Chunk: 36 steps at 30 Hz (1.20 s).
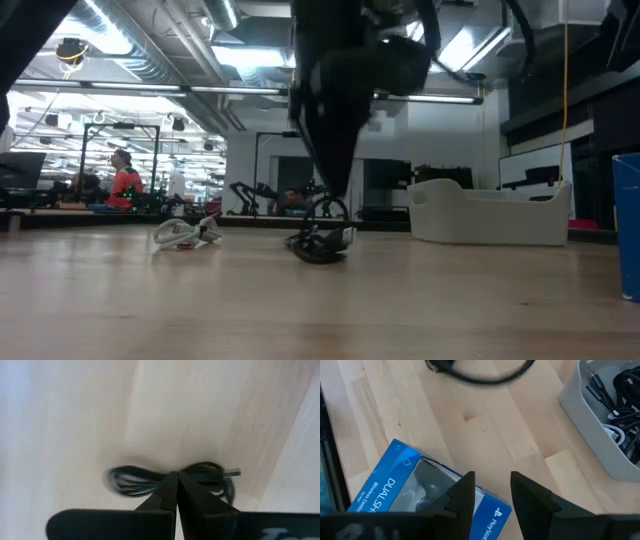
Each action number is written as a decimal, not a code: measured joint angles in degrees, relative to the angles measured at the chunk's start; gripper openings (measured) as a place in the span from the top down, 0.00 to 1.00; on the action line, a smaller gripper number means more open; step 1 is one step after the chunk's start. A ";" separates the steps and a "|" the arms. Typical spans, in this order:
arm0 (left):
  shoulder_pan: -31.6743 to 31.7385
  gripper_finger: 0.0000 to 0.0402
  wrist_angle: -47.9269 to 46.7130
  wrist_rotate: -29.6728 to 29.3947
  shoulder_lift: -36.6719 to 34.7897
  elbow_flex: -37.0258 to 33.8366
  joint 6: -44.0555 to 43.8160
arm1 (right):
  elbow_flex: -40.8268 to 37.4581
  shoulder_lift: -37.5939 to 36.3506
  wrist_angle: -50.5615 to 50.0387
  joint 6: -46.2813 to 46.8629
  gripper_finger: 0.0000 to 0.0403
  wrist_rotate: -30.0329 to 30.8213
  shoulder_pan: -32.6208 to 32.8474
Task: Pick and place USB-C Cables
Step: Put the black USB cable into the gray bin
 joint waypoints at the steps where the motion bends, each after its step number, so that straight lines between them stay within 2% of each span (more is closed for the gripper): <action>1: -0.26 1.00 -2.31 -0.28 -0.02 1.85 0.00 | 0.00 0.00 -0.11 0.00 0.68 0.02 0.00; 6: -3.66 1.00 -12.14 -3.71 -0.10 10.08 -0.07 | 0.00 0.00 -0.40 -0.02 0.68 1.68 0.00; 11: -5.19 1.00 -19.29 -2.43 -0.19 10.49 0.20 | 0.00 0.00 -0.40 -0.01 0.68 2.01 0.02; 14: -5.55 0.99 -18.10 -2.21 -0.19 7.00 1.87 | 0.00 0.00 -0.40 -0.02 0.68 2.01 0.00; 19: -4.52 0.90 -14.81 4.24 -0.10 2.08 0.58 | 0.00 0.00 -0.40 -0.02 0.68 2.05 0.00; 22: -3.74 0.84 -12.56 6.04 -0.10 0.56 0.44 | 0.00 0.00 -0.38 0.00 0.68 2.05 0.01; 29: -3.06 0.75 -4.13 7.00 -0.13 -0.07 2.52 | 0.00 0.00 -0.38 0.10 0.68 2.12 0.00; 36: -2.77 0.70 0.75 8.66 -0.13 -0.07 2.97 | 0.00 0.00 -0.38 0.07 0.68 2.12 0.01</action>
